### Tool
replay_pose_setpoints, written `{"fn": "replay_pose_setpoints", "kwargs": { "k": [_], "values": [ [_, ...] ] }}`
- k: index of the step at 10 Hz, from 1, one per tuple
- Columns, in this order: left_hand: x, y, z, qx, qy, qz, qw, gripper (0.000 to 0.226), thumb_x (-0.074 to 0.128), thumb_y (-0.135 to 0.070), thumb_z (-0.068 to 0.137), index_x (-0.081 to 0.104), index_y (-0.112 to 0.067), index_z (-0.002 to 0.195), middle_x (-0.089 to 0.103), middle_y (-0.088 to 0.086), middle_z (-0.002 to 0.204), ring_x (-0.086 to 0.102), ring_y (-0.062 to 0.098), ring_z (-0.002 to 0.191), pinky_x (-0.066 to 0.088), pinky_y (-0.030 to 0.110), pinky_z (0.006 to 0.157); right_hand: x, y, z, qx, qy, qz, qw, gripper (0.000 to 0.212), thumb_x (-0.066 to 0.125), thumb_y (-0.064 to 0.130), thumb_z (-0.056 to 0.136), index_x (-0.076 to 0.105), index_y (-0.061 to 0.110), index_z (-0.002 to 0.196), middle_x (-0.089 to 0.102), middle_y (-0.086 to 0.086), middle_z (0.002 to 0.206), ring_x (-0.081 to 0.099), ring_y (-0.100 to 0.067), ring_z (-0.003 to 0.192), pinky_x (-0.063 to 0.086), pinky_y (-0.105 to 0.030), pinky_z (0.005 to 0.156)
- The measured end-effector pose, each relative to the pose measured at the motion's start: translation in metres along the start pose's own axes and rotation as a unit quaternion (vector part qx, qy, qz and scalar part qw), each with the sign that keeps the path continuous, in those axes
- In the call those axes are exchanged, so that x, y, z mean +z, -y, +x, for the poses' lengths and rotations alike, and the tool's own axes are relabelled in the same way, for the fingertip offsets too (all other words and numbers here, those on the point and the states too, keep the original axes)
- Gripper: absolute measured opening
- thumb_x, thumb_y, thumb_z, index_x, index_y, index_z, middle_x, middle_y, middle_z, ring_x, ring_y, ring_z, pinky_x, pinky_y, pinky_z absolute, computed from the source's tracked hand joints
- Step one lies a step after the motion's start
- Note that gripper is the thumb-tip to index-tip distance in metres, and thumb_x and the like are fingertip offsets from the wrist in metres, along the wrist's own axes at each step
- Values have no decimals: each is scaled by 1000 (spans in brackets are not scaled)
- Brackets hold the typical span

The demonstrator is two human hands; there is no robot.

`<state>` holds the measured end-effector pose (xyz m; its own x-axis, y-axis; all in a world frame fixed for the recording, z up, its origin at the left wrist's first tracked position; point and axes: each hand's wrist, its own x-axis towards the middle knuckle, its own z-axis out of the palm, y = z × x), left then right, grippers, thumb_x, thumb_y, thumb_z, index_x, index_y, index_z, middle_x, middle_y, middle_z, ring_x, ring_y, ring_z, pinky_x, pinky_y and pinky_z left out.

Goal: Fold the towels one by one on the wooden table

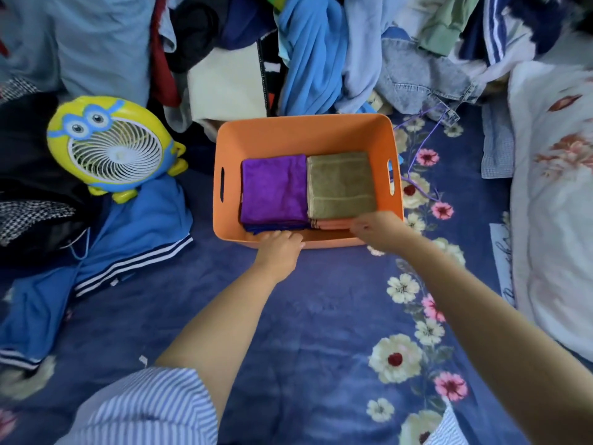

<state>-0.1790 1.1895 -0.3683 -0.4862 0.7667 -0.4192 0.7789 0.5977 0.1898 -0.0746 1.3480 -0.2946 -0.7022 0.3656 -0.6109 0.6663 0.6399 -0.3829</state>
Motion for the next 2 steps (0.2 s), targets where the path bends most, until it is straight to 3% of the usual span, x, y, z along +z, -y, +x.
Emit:
{"fn": "replay_pose_setpoints", "kwargs": {
  "k": [1, 2],
  "values": [
    [7, 1, -1, 2, -23, -2, 1000, 32, 30, -22, 101, 56, -8, 115, 59, 8, 119, 51, 27, 112, 34, 34, 86, -43, 15, -31, -78, -144, 122, 979, 27, 50, 17, 94, 62, 6, 115, 68, -5, 112, 60, -15, 100, 42, -20, 84],
    [13, 4, 2, -3, -19, 0, 1000, 31, 31, -20, 100, 55, -10, 118, 58, 6, 120, 49, 25, 114, 33, 32, 88, -91, 31, -77, -203, -250, 298, 899, 24, 58, 22, 86, 64, 13, 108, 69, 27, 78, 60, 10, 73, 45, -5, 69]
  ]
}}
